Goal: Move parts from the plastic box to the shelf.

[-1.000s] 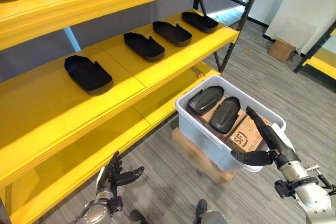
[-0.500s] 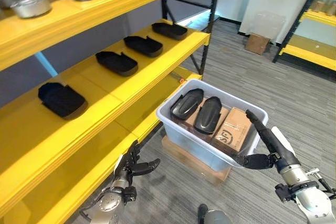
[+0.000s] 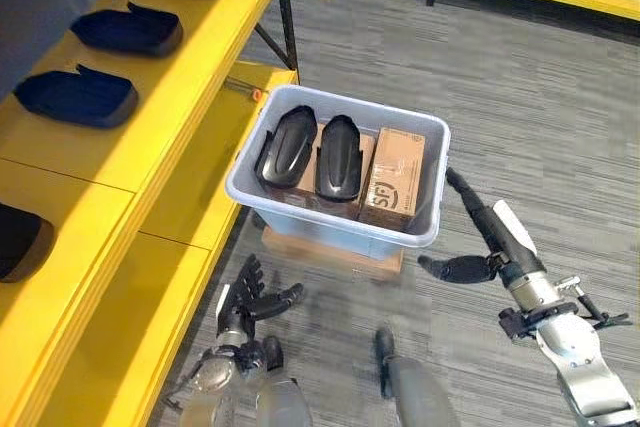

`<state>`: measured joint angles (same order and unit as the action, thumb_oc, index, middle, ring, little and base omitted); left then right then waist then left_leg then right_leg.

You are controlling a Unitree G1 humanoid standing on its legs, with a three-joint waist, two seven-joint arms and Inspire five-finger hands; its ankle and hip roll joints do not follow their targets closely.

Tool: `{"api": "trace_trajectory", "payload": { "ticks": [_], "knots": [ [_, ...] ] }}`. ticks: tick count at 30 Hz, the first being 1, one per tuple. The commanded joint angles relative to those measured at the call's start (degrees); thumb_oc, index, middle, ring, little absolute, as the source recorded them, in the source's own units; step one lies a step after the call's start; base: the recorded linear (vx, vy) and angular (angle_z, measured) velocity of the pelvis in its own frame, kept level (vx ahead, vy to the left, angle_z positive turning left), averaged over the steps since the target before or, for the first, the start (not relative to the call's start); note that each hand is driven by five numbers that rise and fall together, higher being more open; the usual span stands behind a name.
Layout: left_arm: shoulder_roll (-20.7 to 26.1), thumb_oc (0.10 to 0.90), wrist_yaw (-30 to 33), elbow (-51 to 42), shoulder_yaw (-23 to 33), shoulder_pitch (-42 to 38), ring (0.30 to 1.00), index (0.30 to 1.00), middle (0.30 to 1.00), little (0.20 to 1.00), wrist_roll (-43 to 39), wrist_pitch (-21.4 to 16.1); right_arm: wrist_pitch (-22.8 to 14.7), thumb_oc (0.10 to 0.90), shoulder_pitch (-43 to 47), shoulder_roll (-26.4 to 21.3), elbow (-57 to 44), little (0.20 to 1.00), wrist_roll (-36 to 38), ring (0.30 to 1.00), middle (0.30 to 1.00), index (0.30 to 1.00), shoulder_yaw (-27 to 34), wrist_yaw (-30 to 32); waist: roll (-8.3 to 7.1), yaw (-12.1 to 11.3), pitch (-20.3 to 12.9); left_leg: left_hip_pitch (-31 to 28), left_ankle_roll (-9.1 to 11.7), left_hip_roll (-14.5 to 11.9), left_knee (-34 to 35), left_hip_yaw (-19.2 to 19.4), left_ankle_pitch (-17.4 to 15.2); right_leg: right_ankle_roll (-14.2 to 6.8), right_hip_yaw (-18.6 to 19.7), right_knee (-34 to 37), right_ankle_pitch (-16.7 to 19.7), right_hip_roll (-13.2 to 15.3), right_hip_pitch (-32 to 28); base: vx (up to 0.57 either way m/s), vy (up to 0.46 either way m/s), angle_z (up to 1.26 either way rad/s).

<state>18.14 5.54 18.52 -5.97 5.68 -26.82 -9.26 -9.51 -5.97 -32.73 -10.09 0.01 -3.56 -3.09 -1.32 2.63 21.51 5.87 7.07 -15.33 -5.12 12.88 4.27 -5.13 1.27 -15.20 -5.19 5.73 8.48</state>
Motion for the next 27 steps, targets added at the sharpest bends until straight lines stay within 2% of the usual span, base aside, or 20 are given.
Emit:
{"api": "trace_trajectory", "payload": {
  "ticks": [1, 13, 18, 21, 22, 23, 24, 25, 26, 27],
  "knots": [
    [1.2, 0.900, 1.4, -5.4, 1.4, -3.2, 1.000, 1.000, 1.000, 1.000, -1.2, -7.0, -4.0, 0.900, 4.6, -1.4, -4.1, 1.000, -0.6, 1.000, 1.000, 1.000, 1.6, 2.9, 0.52, 2.1, -5.3, 3.8, 0.1, -0.3, -1.5, -0.4, 3.0, -2.4, 1.7, 4.0, -0.2, 4.0, -4.7, 0.10, 0.141, -0.53],
    [1.2, 0.900, 2.6, -4.7, 1.3, -4.1, 1.000, 1.000, 1.000, 1.000, -0.9, -6.9, -3.4, 0.900, 4.4, -1.0, -3.9, 1.000, -0.9, 1.000, 1.000, 1.000, 1.9, 3.0, -1.53, 2.3, -6.9, 5.7, -0.8, 1.2, -6.1, 0.9, -1.4, -4.2, 1.3, 7.3, 1.8, 7.0, -5.5, 0.07, 0.056, -0.08],
    [1.7, 0.900, 2.7, -4.9, 1.0, -4.5, 1.000, 1.000, 1.000, 1.000, -0.8, -6.4, -3.1, 0.900, 4.8, -0.7, -3.4, 1.000, -1.0, 1.000, 1.000, 1.000, 2.2, 3.4, -2.26, 1.7, -7.6, 6.8, -2.2, 2.8, -8.6, 0.4, -4.5, -5.5, 0.5, 7.6, 2.8, 9.1, -6.6, 0.08, 0.089, 0.02],
    [2.1, 0.900, 2.5, -4.6, 0.4, -5.0, 1.000, 1.000, 1.000, 1.000, -0.5, -6.1, -3.1, 0.900, 4.8, -0.5, -3.4, 1.000, -1.3, 1.000, 1.000, 1.000, 2.5, 3.7, -2.37, 1.6, -7.6, 6.5, -3.5, 4.2, -8.3, 0.1, -5.4, -6.4, 0.8, 4.6, 4.9, 9.7, -5.6, 0.06, 0.129, 0.09],
    [2.6, 0.900, 2.7, -4.0, -0.2, -5.9, 1.000, 1.000, 1.000, 1.000, 0.1, -5.7, -3.3, 0.900, 5.0, -0.4, -3.1, 1.000, -1.7, 1.000, 1.000, 1.000, 2.5, 4.3, -2.06, 2.0, -7.2, 5.4, -4.9, 5.9, -6.8, 0.1, -5.6, -6.9, 1.7, -2.4, 9.6, 9.7, -2.2, 0.00, 0.189, 0.10],
    [2.9, 0.900, 2.7, -3.9, -0.3, -6.3, 1.000, 1.000, 1.000, 1.000, 0.3, -5.7, -3.3, 0.900, 5.3, -0.4, -3.1, 1.000, -1.9, 1.000, 1.000, 1.000, 2.3, 4.3, -1.83, 2.3, -6.6, 4.5, -5.6, 6.9, -5.6, 0.1, -5.7, -6.7, 2.3, -5.8, 12.3, 9.4, 0.3, 0.00, 0.369, 0.05],
    [3.4, 0.900, 3.3, -3.8, -0.7, -7.2, 1.000, 1.000, 1.000, 1.000, 0.7, -5.6, -3.3, 0.900, 6.5, -0.4, -2.8, 1.000, -2.1, 1.000, 1.000, 1.000, 1.3, 4.8, -1.23, 2.5, -4.8, 2.3, -6.9, 7.5, -4.3, 1.6, -5.9, -5.9, -1.6, -12.0, 14.2, 9.8, 3.7, 0.01, 0.314, -0.01],
    [3.6, 0.900, 3.3, -3.9, -0.7, -7.6, 1.000, 1.000, 1.000, 1.000, 1.1, -5.5, -3.3, 0.900, 6.7, -0.3, -2.9, 1.000, -2.0, 1.000, 1.000, 1.000, 1.0, 4.9, -0.77, 2.4, -4.6, 1.3, -7.3, 7.8, -3.1, 2.5, -6.2, -5.6, -3.9, -12.9, 14.1, 10.5, 5.2, 0.07, 0.341, -0.12],
    [3.6, 0.900, 3.5, -4.2, -0.5, -7.5, 1.000, 1.000, 1.000, 1.000, 1.1, -5.5, -3.3, 0.900, 7.5, -0.5, -2.8, 1.000, -2.1, 1.000, 1.000, 1.000, 0.4, 4.8, -1.12, 2.4, -4.2, -1.0, -7.3, 8.5, -1.7, 4.4, -7.1, -5.3, -9.0, -12.0, 12.6, 12.5, 6.6, 0.12, 0.173, -0.14],
    [3.4, 0.900, 3.4, -4.3, -0.4, -7.5, 1.000, 1.000, 1.000, 1.000, 1.0, -5.4, -3.2, 0.900, 8.0, -0.7, -2.3, 1.000, -2.0, 1.000, 1.000, 1.000, 0.1, 4.8, -1.12, 3.0, -4.1, -2.2, -7.1, 9.1, -0.6, 4.4, -7.0, -5.2, -9.6, -10.0, 11.9, 11.8, 7.0, 0.14, 0.123, -0.39]
  ]
}}
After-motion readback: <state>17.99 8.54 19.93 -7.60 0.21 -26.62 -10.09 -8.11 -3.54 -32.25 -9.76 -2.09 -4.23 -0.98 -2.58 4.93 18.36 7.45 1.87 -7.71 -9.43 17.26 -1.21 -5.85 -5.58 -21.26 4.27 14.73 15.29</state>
